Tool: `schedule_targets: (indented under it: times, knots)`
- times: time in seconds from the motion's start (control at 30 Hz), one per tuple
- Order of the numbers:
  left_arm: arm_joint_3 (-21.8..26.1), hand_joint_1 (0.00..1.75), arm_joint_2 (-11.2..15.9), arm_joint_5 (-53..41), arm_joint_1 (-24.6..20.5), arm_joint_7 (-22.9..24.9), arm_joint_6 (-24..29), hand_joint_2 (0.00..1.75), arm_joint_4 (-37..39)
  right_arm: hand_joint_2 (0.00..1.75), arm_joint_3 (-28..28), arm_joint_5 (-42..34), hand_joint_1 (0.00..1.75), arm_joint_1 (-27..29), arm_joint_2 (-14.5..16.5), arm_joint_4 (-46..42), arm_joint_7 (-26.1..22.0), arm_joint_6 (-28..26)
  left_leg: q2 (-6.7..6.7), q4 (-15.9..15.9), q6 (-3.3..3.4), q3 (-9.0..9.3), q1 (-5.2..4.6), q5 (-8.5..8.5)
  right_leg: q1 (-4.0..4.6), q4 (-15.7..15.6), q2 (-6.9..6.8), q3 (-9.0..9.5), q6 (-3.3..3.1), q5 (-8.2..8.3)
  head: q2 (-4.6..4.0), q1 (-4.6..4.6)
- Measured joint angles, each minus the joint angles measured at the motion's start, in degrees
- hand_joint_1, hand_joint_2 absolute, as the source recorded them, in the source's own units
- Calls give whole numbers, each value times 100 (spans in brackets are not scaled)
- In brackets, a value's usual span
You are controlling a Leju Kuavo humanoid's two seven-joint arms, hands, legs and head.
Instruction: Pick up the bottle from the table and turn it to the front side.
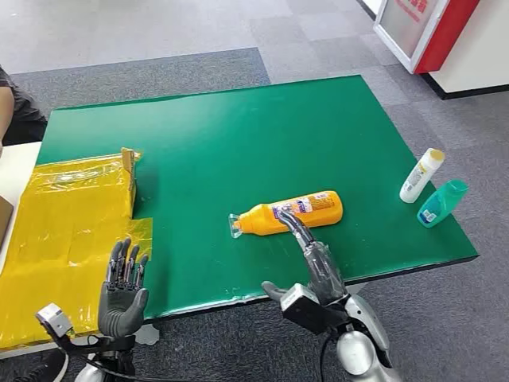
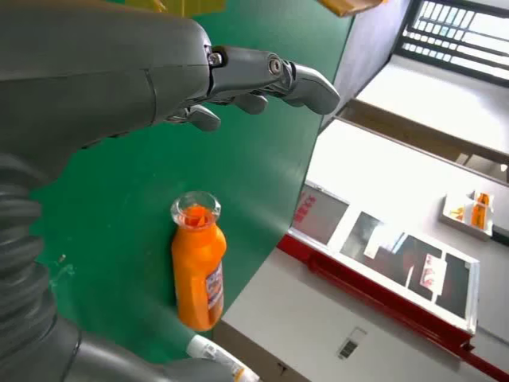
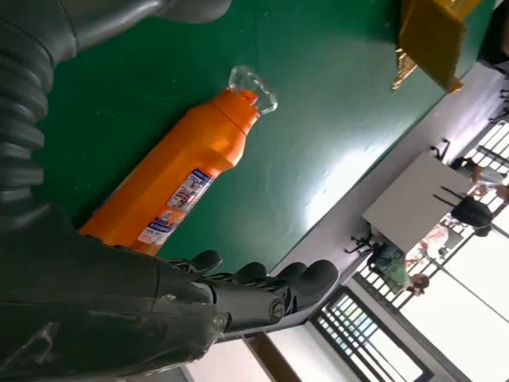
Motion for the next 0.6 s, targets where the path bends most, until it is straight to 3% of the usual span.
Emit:
schedule_targets:
  times: [0.2, 0.6]
  knots:
    - [209, 0, 13, -184, 120, 0, -58, 175, -206, 175, 104, 386, 0, -590, -204, 371, 696, 293, -1, 0, 4, 0, 0, 8, -2, -1, -2, 4, 6, 8, 0, 2]
    - [249, 0, 199, -95, 66, 1, -125, 175, -220, 175, 162, 380, 0, -2562, -1011, 2538, 1426, 1140, -2, 1, 7, -1, -2, 31, -5, -2, -1, 4, 9, 28, 0, 2]
